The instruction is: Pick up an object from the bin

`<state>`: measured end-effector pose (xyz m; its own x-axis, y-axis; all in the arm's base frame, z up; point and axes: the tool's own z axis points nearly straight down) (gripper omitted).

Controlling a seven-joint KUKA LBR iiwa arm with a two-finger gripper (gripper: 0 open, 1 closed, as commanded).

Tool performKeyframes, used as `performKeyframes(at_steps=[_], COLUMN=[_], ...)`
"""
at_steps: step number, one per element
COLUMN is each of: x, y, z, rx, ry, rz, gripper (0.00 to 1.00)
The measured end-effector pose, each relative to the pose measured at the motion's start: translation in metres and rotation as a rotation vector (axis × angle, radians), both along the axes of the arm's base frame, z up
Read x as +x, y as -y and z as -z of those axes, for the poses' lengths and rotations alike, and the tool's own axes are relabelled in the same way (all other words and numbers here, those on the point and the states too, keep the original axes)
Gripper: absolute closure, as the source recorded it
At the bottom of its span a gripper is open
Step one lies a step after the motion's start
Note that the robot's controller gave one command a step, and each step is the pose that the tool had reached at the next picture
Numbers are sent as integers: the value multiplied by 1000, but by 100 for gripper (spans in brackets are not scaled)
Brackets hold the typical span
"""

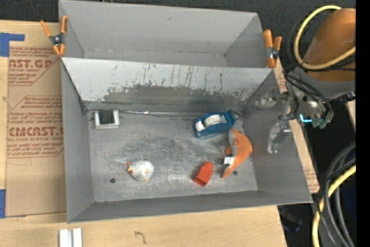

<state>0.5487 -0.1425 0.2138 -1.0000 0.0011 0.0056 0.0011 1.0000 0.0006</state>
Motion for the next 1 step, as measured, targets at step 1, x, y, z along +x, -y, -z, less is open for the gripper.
performKeyframes(at_steps=[1], x=[2], y=[-1], z=[-5], rx=[-2], ry=[8], rz=[-2], gripper=[0])
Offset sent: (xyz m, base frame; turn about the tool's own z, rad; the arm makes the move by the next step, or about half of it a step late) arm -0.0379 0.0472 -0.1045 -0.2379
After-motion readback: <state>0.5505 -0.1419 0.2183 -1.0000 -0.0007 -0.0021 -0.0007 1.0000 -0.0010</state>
